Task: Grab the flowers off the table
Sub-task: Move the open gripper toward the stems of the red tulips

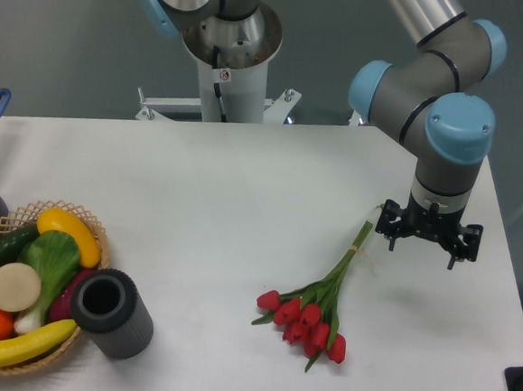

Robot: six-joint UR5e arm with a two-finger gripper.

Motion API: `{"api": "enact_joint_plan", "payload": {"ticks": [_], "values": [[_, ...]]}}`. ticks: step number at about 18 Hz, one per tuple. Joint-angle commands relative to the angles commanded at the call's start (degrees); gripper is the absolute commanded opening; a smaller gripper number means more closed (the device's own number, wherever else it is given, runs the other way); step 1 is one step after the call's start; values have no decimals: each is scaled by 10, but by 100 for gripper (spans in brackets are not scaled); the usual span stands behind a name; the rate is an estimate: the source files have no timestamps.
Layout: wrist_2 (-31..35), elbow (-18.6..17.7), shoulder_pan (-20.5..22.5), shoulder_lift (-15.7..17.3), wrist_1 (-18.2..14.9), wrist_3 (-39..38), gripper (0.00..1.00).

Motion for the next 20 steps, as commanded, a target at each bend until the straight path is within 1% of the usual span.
{"api": "enact_joint_plan", "payload": {"ticks": [7,9,12,13,14,15,16,17,20], "values": [[3,-9,-4,4,1,-7,100],[1,-18,-4,6,1,-7,100],[-2,-66,-4,32,4,-6,100],[-2,-78,-5,36,15,-7,100],[-2,-90,-8,36,36,-8,100],[-2,-106,-14,36,67,-11,100],[-3,-127,-18,35,122,-11,100],[-2,-144,-19,33,147,-12,100],[0,-158,-43,31,147,-12,100]]}}
